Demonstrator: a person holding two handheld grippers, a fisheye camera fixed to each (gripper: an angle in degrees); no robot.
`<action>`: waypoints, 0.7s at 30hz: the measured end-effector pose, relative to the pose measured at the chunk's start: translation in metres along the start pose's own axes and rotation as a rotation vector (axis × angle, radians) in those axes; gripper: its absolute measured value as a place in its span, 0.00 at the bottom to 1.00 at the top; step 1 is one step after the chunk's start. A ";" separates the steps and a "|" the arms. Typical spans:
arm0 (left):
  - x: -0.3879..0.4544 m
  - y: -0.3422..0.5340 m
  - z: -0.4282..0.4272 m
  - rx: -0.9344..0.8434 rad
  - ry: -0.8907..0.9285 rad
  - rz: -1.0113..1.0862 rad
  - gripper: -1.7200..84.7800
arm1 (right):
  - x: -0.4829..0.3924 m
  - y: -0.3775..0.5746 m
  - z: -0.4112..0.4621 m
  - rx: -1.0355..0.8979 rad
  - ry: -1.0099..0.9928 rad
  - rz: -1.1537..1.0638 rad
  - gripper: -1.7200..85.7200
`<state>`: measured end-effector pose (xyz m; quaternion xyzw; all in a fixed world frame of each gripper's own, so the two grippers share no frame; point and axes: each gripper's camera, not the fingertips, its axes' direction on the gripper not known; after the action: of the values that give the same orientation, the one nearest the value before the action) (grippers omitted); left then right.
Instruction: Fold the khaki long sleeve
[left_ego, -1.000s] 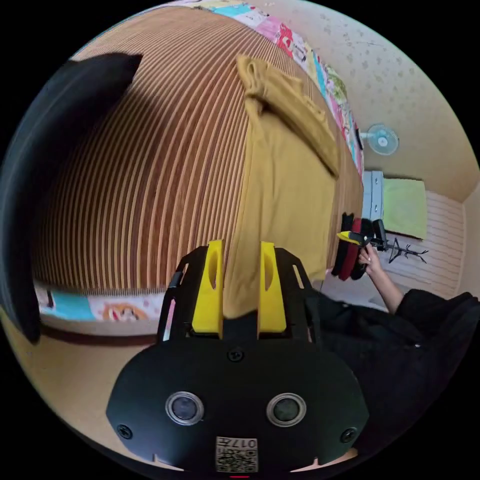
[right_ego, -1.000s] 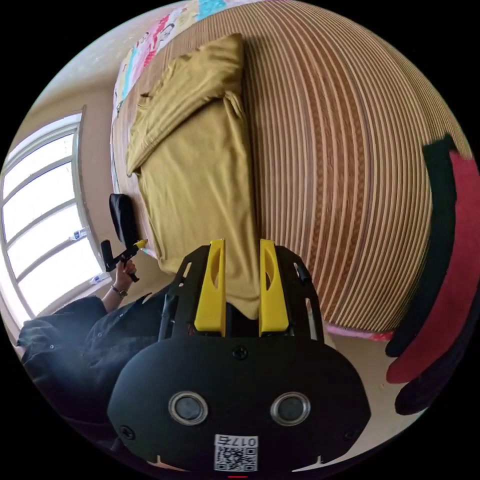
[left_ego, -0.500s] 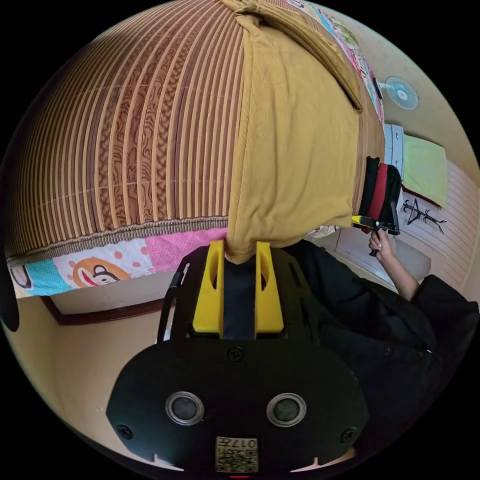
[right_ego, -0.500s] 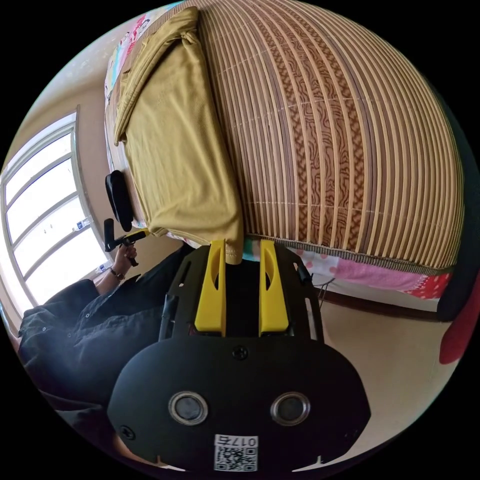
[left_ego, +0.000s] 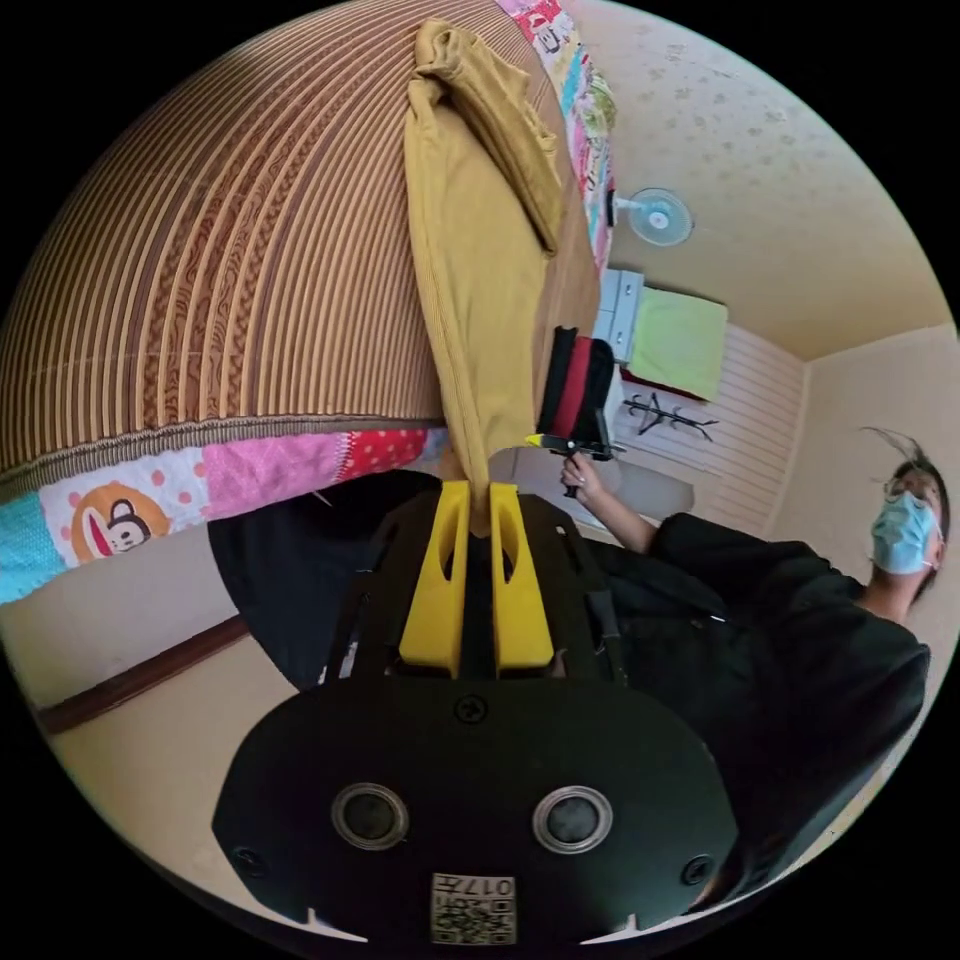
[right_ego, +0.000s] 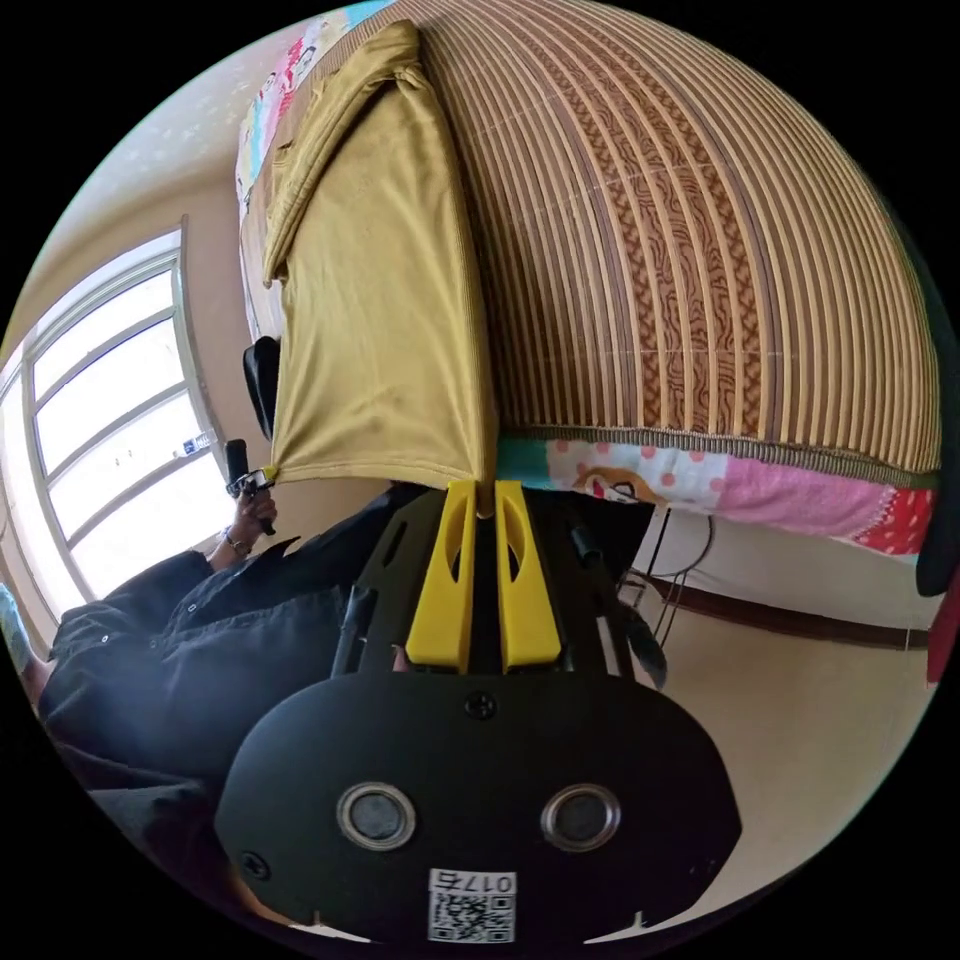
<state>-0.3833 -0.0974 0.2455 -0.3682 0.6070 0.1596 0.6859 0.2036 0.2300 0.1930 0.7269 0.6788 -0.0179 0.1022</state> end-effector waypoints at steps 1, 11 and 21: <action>0.000 0.004 -0.004 -0.002 -0.001 -0.012 0.07 | -0.005 0.014 -0.010 0.003 0.001 -0.010 0.06; -0.023 0.078 -0.016 0.230 0.282 -0.159 0.07 | -0.001 0.092 -0.046 0.350 -0.567 0.141 0.05; 0.007 -0.090 -0.056 0.522 0.422 -0.148 0.07 | -0.075 -0.122 -0.111 0.668 -0.686 0.130 0.05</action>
<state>-0.3618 -0.1993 0.2679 -0.2483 0.7275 -0.1312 0.6260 0.0648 0.1822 0.2987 0.7130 0.5162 -0.4673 0.0821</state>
